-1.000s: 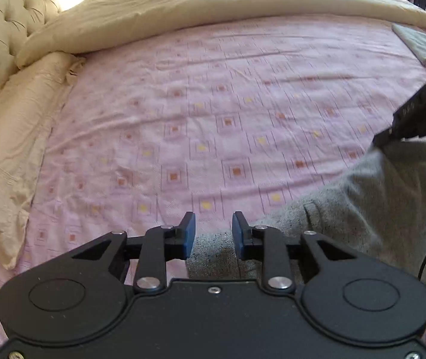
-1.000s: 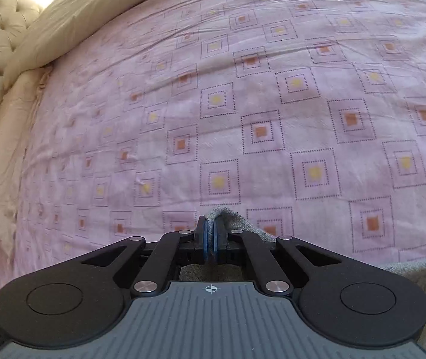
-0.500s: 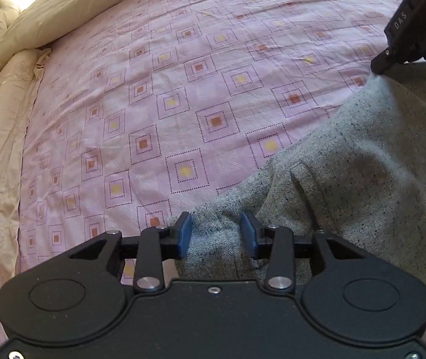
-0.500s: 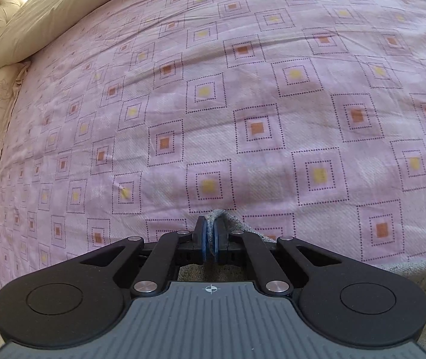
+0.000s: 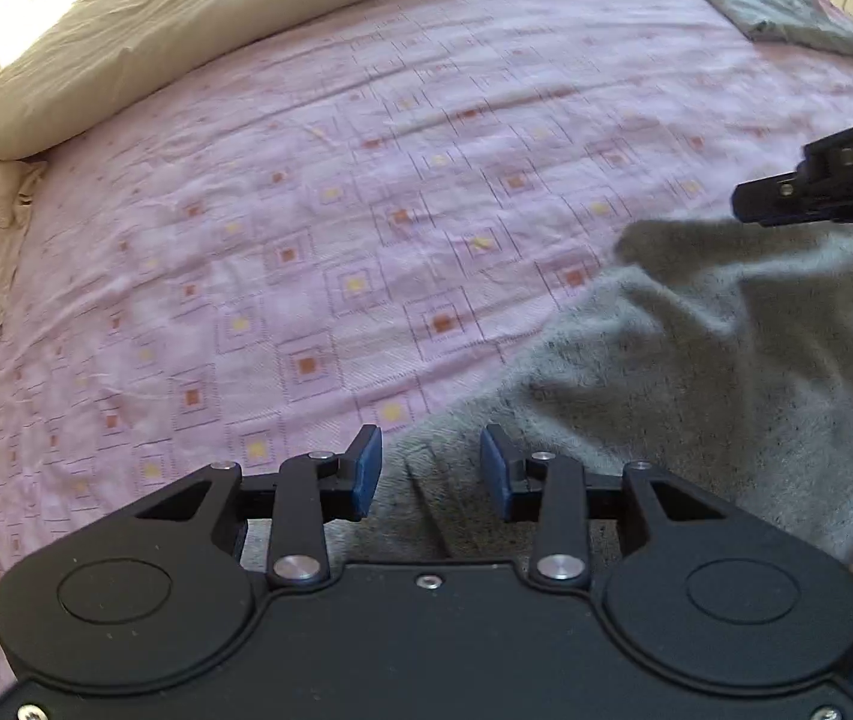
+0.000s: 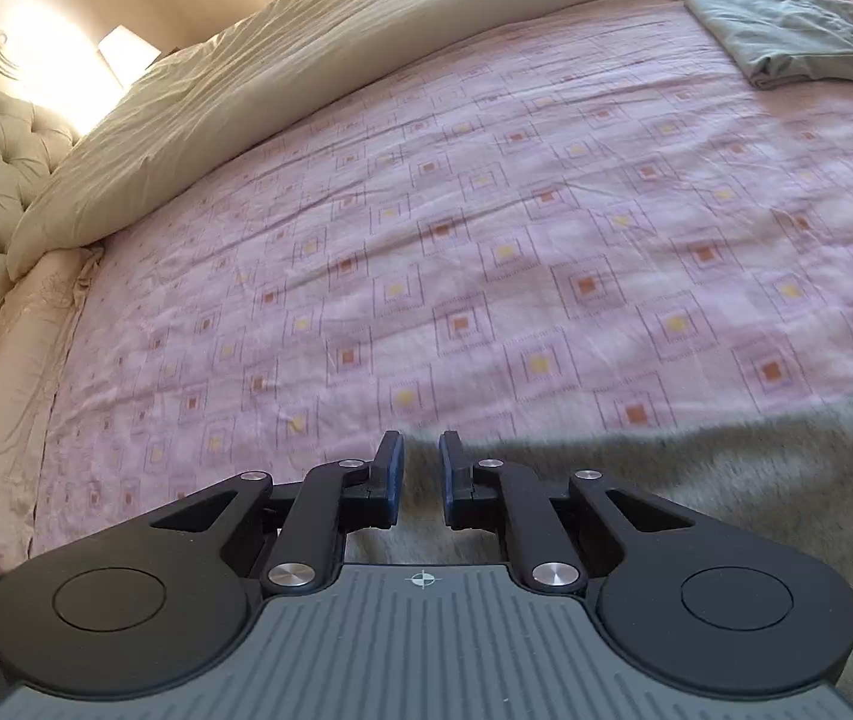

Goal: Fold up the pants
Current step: 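Pinch and straighten the folded edge with the right gripper, then release, then move both grippers over the second pair of grey trousers lying flat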

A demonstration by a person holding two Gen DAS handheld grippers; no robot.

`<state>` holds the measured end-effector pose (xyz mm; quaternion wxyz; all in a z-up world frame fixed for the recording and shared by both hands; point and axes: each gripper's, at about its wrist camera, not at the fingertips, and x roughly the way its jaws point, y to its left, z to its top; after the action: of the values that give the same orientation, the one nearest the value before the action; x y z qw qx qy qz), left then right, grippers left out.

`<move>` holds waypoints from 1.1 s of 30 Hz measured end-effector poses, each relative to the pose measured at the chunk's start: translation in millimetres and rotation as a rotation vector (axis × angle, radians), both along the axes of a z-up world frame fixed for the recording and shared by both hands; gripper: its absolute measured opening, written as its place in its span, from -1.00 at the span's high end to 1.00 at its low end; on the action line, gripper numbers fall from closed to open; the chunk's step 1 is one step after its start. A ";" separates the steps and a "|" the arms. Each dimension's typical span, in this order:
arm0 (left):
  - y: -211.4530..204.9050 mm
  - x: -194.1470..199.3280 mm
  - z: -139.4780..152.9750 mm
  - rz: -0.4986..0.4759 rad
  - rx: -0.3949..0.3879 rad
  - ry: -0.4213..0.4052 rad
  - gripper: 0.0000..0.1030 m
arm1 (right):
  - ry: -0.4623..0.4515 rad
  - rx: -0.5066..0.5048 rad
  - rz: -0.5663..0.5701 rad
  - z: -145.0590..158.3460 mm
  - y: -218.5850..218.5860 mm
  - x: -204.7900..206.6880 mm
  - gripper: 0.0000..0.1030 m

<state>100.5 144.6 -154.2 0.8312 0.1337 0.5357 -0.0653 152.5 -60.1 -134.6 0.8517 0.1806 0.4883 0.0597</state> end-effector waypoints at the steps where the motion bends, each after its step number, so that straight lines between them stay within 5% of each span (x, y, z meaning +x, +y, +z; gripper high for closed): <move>1: -2.1 1.7 -14.9 0.000 0.028 0.038 0.06 | 0.014 -0.017 -0.001 -2.2 -0.1 -9.0 0.76; 3: 0.5 5.5 -40.8 0.005 0.060 0.101 0.04 | 0.038 -0.055 -0.002 -8.5 0.4 -23.2 0.76; 10: -4.1 -10.1 -36.5 -0.075 0.101 0.042 0.03 | 0.039 -0.147 0.020 -27.3 3.3 -16.7 0.76; 14: -7.7 -9.2 -37.2 -0.085 0.121 0.040 0.02 | 0.158 -0.179 -0.082 -62.9 -17.2 11.9 0.83; 18: -6.2 -8.9 -30.6 -0.090 0.119 0.042 0.02 | 0.116 -0.135 -0.146 -51.1 -29.0 5.8 0.77; 24: 0.4 -40.8 -6.6 -0.086 0.092 0.013 -0.04 | 0.006 -0.175 0.048 -20.8 -10.5 -68.0 0.75; 26: 2.4 -52.3 -11.8 -0.078 0.088 0.048 -0.06 | 0.056 -0.216 0.088 -30.0 -5.5 -93.7 0.74; 29: 7.9 -66.4 -27.2 -0.051 0.103 0.095 -0.09 | 0.261 -0.276 0.164 -61.6 -0.7 -129.7 0.75; 31: 11.6 -71.1 -33.9 -0.027 0.123 0.103 -0.16 | 0.176 -0.309 0.170 -56.9 -0.3 -155.4 0.74; 33: 14.8 -71.7 -31.8 -0.004 0.121 0.102 -0.18 | 0.213 -0.314 0.168 -51.9 0.3 -164.2 0.75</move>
<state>28.9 159.3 -186.0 0.7930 0.1809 0.5802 -0.0411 -11.7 -59.8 -186.5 0.8050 0.0098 0.5922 0.0341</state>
